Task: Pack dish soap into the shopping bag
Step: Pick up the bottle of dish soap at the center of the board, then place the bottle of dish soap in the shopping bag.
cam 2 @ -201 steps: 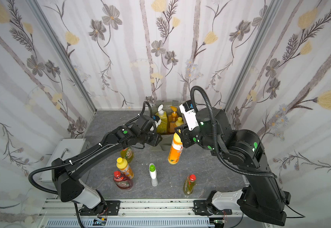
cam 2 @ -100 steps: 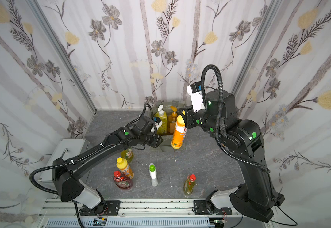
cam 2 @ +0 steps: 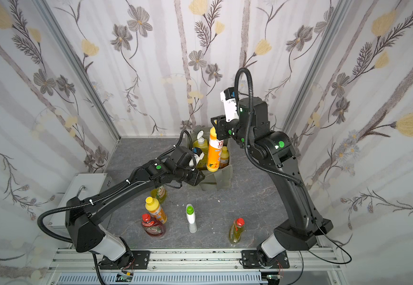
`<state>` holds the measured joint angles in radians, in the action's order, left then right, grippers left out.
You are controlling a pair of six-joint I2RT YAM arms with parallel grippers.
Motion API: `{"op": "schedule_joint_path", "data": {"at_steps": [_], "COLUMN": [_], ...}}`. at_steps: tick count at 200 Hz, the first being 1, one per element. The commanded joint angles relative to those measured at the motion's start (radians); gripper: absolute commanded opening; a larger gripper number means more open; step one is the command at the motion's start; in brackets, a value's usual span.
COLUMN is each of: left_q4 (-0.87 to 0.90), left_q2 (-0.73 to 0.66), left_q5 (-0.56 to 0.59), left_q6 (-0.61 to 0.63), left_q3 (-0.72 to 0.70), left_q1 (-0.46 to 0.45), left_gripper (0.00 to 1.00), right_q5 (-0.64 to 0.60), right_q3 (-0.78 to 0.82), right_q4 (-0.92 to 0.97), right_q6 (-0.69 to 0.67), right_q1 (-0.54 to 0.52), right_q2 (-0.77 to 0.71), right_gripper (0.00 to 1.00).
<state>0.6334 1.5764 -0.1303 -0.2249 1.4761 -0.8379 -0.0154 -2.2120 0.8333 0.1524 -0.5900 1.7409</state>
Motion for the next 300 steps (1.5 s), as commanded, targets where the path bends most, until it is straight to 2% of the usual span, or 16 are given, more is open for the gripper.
{"op": "schedule_joint_path", "data": {"at_steps": [1, 33, 87, 196, 232, 300], "left_q4": [-0.001, 0.008, 0.018, 0.028, 0.031, 0.031], "left_q2": [-0.010, -0.021, -0.035, -0.027, -0.030, -0.037], "left_q5": [-0.012, -0.008, -0.007, -0.015, -0.017, -0.025], "left_q6": [0.011, 0.018, 0.025, 0.036, 0.036, 0.026], "left_q3": [0.010, 0.012, 0.012, 0.021, 0.027, 0.032], "left_q1": [0.000, 0.003, 0.008, 0.009, 0.009, 0.010], "left_gripper": [0.39, 0.36, 0.33, 0.29, 0.29, 0.29], "right_q5": [-0.035, -0.075, -0.116, -0.215, -0.233, -0.185], "right_q3": [-0.002, 0.040, 0.293, 0.591, 0.662, 0.715], "right_q4": [-0.195, -0.248, -0.404, -0.613, -0.660, -0.654], "right_q6": [-0.027, -0.049, -0.058, -0.050, -0.032, 0.037], "right_q1": [0.002, 0.004, 0.010, 0.018, 0.018, 0.019], "right_q2": [0.048, 0.095, 0.073, 0.098, 0.095, 0.137], "right_gripper": [0.00, 0.00, 0.00, 0.00, 0.00, 0.00]}}
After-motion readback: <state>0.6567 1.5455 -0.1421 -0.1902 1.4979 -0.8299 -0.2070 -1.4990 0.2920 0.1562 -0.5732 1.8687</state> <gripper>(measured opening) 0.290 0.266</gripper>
